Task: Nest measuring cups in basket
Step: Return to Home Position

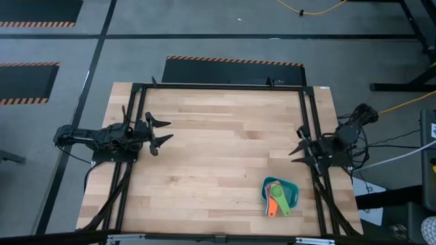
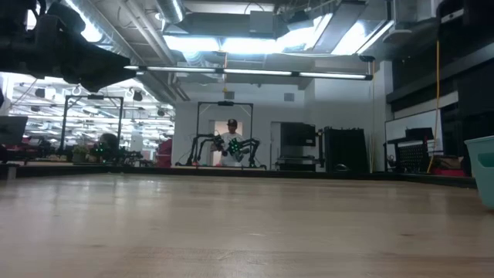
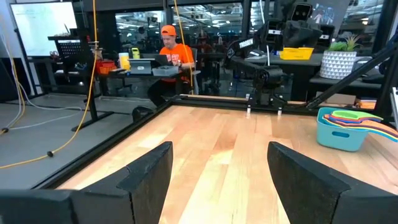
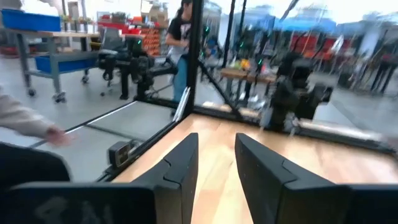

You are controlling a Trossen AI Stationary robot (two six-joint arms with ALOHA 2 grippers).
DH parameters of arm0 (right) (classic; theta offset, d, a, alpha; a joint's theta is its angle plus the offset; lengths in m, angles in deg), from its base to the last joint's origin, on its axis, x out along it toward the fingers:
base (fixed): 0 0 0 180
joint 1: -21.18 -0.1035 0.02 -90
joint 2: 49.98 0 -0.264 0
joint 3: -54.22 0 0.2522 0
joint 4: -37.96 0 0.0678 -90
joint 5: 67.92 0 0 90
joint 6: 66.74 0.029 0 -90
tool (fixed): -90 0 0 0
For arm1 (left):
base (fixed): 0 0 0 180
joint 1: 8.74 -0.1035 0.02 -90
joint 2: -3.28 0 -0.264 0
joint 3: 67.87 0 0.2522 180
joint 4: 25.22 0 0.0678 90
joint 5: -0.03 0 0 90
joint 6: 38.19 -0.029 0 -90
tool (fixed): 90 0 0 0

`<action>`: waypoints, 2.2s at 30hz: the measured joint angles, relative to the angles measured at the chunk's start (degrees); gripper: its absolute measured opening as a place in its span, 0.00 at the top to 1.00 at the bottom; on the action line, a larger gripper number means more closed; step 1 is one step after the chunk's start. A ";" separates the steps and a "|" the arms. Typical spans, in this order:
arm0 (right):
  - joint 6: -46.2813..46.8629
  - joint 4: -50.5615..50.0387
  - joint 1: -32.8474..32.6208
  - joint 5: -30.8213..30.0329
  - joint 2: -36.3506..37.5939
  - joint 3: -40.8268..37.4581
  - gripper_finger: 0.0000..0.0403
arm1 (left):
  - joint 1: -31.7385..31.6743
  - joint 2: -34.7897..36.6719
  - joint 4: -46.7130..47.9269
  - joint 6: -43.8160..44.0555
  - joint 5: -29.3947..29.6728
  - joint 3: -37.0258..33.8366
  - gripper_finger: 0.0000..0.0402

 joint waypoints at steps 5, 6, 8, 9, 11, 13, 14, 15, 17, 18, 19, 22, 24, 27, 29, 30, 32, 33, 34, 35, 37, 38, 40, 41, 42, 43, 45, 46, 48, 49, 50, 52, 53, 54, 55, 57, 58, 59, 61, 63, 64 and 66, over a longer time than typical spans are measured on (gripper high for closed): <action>-4.32 4.12 1.55 -0.04 2.85 -4.65 0.72 | 0.00 0.00 0.00 0.02 0.02 0.00 0.36; -4.81 4.73 2.01 -0.07 3.31 -5.51 0.72 | 0.00 0.00 0.02 0.02 0.02 0.00 0.36; -5.20 6.45 3.21 -0.04 4.23 -7.49 0.72 | 0.00 0.00 0.02 0.00 0.02 0.00 0.36; -5.29 6.90 3.89 -0.09 4.63 -8.51 0.72 | 0.00 0.00 0.02 0.00 0.02 0.00 0.36; -5.96 7.54 5.34 -0.08 5.41 -10.48 0.72 | 0.00 0.00 0.02 0.01 0.00 0.00 0.36; -6.55 9.72 6.94 -0.12 5.54 -12.33 0.72 | 0.00 0.00 0.02 0.00 0.02 0.00 0.36; -6.64 10.65 7.81 -0.12 5.54 -13.23 0.72 | 0.00 0.00 0.04 0.02 0.02 0.00 0.36; -6.68 11.83 8.69 -0.15 5.51 -14.19 0.72 | 0.00 0.00 0.02 0.02 0.02 0.00 0.36; -6.77 14.91 10.51 -0.15 5.52 -16.19 0.72 | 0.00 0.00 0.04 0.00 0.02 0.00 0.36; -7.16 15.48 11.42 -0.14 5.51 -16.83 0.72 | 0.00 0.00 0.04 0.00 0.02 0.00 0.36; -7.53 15.04 12.34 -0.02 5.37 -16.82 0.72 | 0.00 0.00 0.04 0.02 0.02 0.00 0.36; -8.11 15.21 14.92 0.06 5.34 -16.80 0.72 | 0.00 0.00 0.04 0.00 0.02 0.00 0.36; -9.37 15.51 16.65 0.09 5.43 -16.78 0.72 | 0.00 0.00 0.04 0.02 0.02 0.00 0.36; -11.02 15.27 19.24 0.17 5.41 -16.78 0.72 | 0.00 0.00 0.04 0.00 0.02 0.00 0.36; -11.12 14.81 21.08 0.18 5.43 -16.75 0.72 | 0.00 0.00 0.04 0.02 0.02 0.00 0.36; -11.17 14.23 21.97 0.15 5.43 -16.75 0.72 | 0.00 0.00 0.04 0.02 0.02 0.00 0.36; -11.36 13.76 23.84 0.07 5.19 -16.75 0.72 | 0.00 0.00 0.04 0.00 0.02 0.00 0.36; -12.23 13.81 24.83 0.05 5.14 -16.75 0.72 | 0.00 0.00 0.04 0.01 0.02 0.00 0.36; -12.84 13.87 25.82 0.02 5.14 -16.75 0.72 | 0.00 0.00 0.04 0.02 0.02 0.00 0.36; -13.75 13.89 26.88 0.01 5.14 -16.75 0.72 | 0.00 0.00 0.04 0.02 0.02 0.00 0.36; -14.15 13.89 29.02 0.01 5.14 -16.75 0.72 | 0.00 0.00 0.04 0.02 0.02 0.00 0.36; -14.11 13.89 30.12 0.00 5.14 -16.75 0.72 | 0.00 0.00 0.04 0.02 0.02 0.00 0.36; -14.15 13.89 32.12 0.04 5.12 -16.75 0.72 | 0.00 0.00 0.04 0.02 0.02 0.00 0.36; -14.36 13.92 33.02 0.06 5.10 -16.75 0.72 | 0.00 0.00 0.04 0.01 0.02 0.00 0.36; -15.10 13.91 33.94 0.07 5.10 -16.75 0.72 | 0.00 0.00 0.04 0.02 0.02 0.00 0.36; -15.72 13.92 34.80 0.10 5.10 -16.75 0.72 | 0.00 0.00 0.04 0.02 0.02 0.00 0.36; -17.93 13.92 36.49 0.45 5.10 -16.75 0.72 | 0.00 0.00 0.04 0.02 0.02 0.00 0.36; -18.29 13.92 37.30 0.52 5.10 -16.75 0.72 | 0.00 0.00 0.04 0.01 0.02 0.00 0.36; -18.23 13.92 38.92 1.54 5.10 -16.75 0.72 | 0.00 0.00 0.04 0.02 0.02 0.00 0.36; -18.04 13.73 39.72 2.97 5.10 -16.73 0.72 | 0.00 0.00 0.04 0.02 0.02 0.00 0.36; -17.42 13.43 40.49 5.14 5.10 -16.73 0.72 | 0.00 0.00 0.04 0.02 0.02 0.00 0.36; -15.54 12.55 41.92 10.59 5.08 -16.73 0.72 | 0.00 0.00 0.04 0.00 0.02 0.00 0.36; -14.50 12.07 42.56 13.33 5.08 -16.73 0.72 | 0.00 0.00 0.04 0.02 0.02 0.00 0.36; -13.50 11.72 43.19 15.53 5.06 -16.73 0.72 | 0.00 0.00 0.04 0.02 0.02 0.00 0.36; -12.33 11.49 43.72 17.23 5.06 -16.72 0.72 | 0.00 0.00 0.04 0.01 0.02 0.00 0.36; -10.66 11.28 44.54 18.89 4.90 -16.72 0.72 | 0.00 0.00 0.04 0.02 0.02 0.00 0.36; -10.36 11.18 44.87 18.97 4.79 -16.71 0.72 | 0.00 0.00 0.04 0.02 0.02 0.00 0.36; -9.80 11.14 45.09 18.97 4.67 -16.73 0.72 | 0.00 0.00 0.04 0.02 0.02 0.00 0.36; -9.22 11.14 45.43 18.99 4.41 -16.71 0.72 | 0.00 0.00 0.04 0.00 0.02 0.00 0.36; -9.22 11.14 45.60 18.99 4.19 -16.71 0.72 | 0.00 0.00 0.04 0.02 0.02 0.00 0.36; -9.21 11.12 45.60 18.99 4.14 -16.71 0.72 | 0.00 0.00 0.04 0.02 0.02 0.00 0.36; -9.22 11.14 45.60 18.99 4.12 -16.71 0.72 | 0.00 0.00 0.04 0.02 0.02 0.00 0.36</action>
